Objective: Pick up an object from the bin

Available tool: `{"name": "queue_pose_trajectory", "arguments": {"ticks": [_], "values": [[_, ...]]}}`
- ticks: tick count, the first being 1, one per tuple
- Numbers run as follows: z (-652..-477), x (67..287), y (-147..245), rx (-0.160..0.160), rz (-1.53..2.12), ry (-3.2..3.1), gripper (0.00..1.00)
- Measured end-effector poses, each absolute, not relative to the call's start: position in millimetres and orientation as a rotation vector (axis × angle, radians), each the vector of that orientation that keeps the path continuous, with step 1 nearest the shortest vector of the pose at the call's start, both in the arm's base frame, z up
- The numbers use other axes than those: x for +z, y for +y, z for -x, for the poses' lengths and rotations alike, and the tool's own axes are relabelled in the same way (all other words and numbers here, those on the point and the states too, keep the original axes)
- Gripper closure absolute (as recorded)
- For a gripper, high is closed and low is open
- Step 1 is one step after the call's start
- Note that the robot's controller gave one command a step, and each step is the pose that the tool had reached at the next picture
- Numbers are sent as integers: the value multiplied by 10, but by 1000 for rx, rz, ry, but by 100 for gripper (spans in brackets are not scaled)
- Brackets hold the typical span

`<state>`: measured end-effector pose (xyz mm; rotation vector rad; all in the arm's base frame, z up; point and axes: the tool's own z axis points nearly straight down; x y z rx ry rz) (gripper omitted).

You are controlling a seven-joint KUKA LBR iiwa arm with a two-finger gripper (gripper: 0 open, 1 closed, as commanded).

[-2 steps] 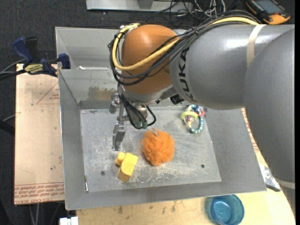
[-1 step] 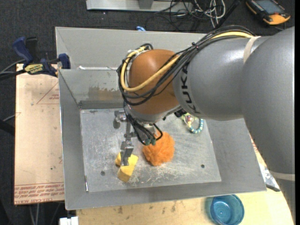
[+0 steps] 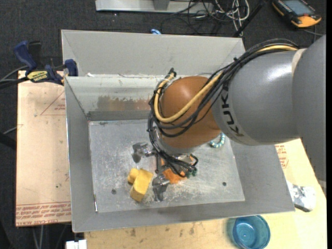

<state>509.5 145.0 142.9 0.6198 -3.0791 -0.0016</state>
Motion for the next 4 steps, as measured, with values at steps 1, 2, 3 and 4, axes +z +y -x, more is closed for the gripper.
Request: {"name": "queue_pose_trajectory", "arguments": {"ticks": [1,2,3,4], "values": [[-4992,1339,1425,-1,-270,-3129,0],[-5054,998,1451,-1,-119,-3138,0],[-5050,918,1380,25,212,-3094,100],[-5054,918,1381,24,213,-3094,100]]}}
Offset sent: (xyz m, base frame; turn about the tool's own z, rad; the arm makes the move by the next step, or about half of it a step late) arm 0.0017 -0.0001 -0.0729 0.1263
